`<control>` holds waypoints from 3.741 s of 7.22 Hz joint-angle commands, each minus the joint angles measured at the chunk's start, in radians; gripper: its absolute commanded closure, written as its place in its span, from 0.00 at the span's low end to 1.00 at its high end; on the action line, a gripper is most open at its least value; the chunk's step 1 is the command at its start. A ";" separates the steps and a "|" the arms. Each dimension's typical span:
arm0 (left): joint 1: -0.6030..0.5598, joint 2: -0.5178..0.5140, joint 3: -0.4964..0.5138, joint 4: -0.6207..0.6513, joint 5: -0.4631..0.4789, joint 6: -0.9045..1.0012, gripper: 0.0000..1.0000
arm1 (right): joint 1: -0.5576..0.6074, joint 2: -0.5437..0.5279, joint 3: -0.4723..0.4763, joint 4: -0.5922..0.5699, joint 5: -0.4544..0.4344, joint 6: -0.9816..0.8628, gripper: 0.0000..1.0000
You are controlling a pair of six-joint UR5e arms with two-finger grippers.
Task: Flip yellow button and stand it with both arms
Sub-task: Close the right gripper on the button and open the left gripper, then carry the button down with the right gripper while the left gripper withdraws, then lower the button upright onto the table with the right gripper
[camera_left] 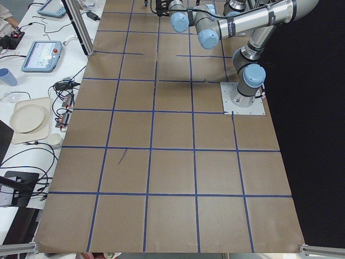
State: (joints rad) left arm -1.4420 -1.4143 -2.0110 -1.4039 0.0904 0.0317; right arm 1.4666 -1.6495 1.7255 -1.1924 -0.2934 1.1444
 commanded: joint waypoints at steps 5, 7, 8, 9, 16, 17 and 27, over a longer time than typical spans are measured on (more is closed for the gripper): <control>0.000 0.005 0.001 0.000 0.003 -0.021 0.04 | -0.005 0.000 -0.006 0.001 0.019 0.008 0.95; 0.032 -0.002 0.009 -0.001 0.014 -0.022 0.01 | -0.026 0.004 -0.012 -0.021 -0.138 -0.011 0.95; 0.084 -0.005 0.020 0.000 0.029 -0.053 0.01 | -0.049 0.002 -0.021 -0.051 -0.218 -0.011 0.95; 0.148 -0.015 0.032 0.009 0.148 -0.053 0.01 | -0.057 0.002 -0.041 -0.055 -0.316 -0.059 0.95; 0.140 -0.107 0.256 -0.019 1.090 -0.049 0.00 | -0.226 0.002 -0.075 -0.074 -1.108 -1.238 0.96; 0.103 -0.110 0.353 -0.149 1.282 -0.044 0.00 | -0.282 0.007 -0.070 -0.134 -1.137 -1.432 0.96; -0.046 -0.236 0.561 -0.216 1.410 0.020 0.00 | -0.649 0.178 0.161 -0.752 -1.051 -2.659 0.96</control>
State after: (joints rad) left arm -1.4904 -1.6463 -1.4560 -1.6286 1.5071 0.0533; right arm 0.8712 -1.5251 1.8895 -1.9163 -1.3939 -1.3738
